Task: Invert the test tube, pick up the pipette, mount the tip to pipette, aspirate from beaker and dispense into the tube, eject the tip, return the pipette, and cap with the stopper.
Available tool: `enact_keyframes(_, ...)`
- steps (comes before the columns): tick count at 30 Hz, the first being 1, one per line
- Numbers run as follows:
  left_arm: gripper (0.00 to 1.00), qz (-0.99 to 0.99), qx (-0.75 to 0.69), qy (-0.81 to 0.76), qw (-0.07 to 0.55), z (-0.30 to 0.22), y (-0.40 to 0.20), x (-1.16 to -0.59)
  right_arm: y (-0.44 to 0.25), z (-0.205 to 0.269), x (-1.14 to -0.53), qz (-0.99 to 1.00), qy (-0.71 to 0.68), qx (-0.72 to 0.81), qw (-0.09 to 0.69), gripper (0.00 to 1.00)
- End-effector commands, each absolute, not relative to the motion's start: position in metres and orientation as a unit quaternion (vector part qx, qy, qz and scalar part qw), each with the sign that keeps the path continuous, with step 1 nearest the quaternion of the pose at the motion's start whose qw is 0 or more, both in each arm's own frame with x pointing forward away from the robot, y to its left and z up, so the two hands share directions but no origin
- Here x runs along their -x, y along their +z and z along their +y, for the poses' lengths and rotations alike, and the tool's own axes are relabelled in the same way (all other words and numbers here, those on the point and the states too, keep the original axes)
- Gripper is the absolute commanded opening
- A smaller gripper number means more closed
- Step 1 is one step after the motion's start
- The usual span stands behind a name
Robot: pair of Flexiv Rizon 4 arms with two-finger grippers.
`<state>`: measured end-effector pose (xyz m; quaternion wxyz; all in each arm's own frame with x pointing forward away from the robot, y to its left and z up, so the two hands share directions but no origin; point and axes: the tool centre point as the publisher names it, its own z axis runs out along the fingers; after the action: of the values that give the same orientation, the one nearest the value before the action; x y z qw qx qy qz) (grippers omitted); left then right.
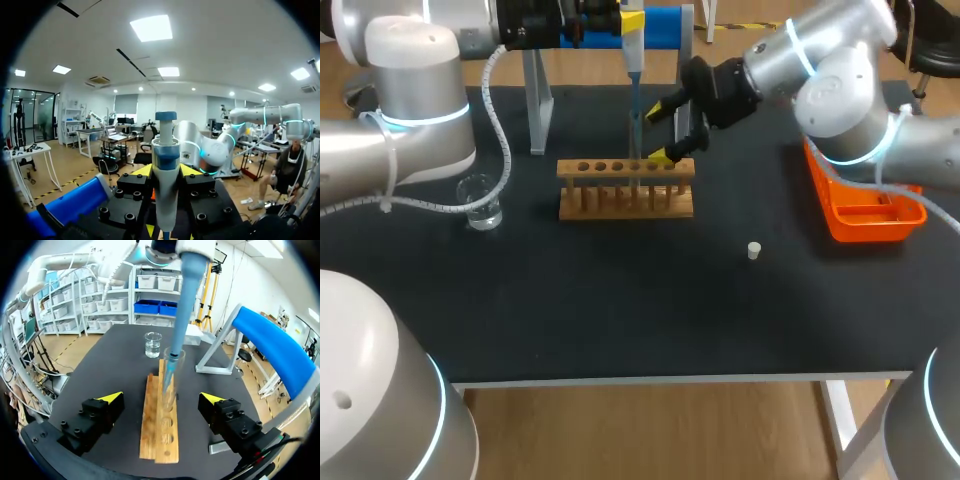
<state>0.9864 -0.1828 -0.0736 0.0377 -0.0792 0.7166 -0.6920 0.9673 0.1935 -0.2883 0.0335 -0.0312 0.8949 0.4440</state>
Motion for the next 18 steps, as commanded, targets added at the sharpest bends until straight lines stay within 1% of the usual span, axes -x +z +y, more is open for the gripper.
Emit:
enact_keyframes(1, 0.0, 0.715, 0.08, -0.693, 0.04, -0.183, -0.074, -0.985, -0.263, 0.155, -0.945, 0.89, 0.452, 0.021, 0.046, 1.0)
enact_keyframes(3, 0.0, 0.715, 0.08, -0.693, 0.04, -0.183, -0.074, -0.985, -0.261, 0.152, -0.944, 0.89, 0.454, 0.02, 0.049, 1.0)
enact_keyframes(7, 0.0, 0.715, 0.08, -0.693, 0.04, -0.183, -0.074, -0.985, -0.237, 0.122, -0.933, 0.884, 0.464, 0.0, 0.067, 1.0)
enact_keyframes(8, 0.0, 0.715, 0.08, -0.693, 0.04, -0.183, -0.074, -0.985, -0.223, 0.106, -0.929, 0.882, 0.464, -0.009, 0.082, 1.0)
enact_keyframes(11, 0.0, 0.715, 0.08, -0.693, 0.04, -0.183, -0.074, -0.985, -0.197, 0.087, -0.921, 0.882, 0.459, -0.035, 0.098, 1.0)
enact_keyframes(14, 0.0, 0.715, 0.08, -0.693, 0.04, -0.183, -0.074, -0.985, -0.175, 0.076, -0.918, 0.879, 0.461, -0.047, 0.111, 1.0)
enact_keyframes(18, 0.0, 0.715, 0.08, -0.693, 0.04, -0.183, -0.074, -0.985, -0.136, 0.075, -0.911, 0.876, 0.46, -0.053, 0.133, 1.0)
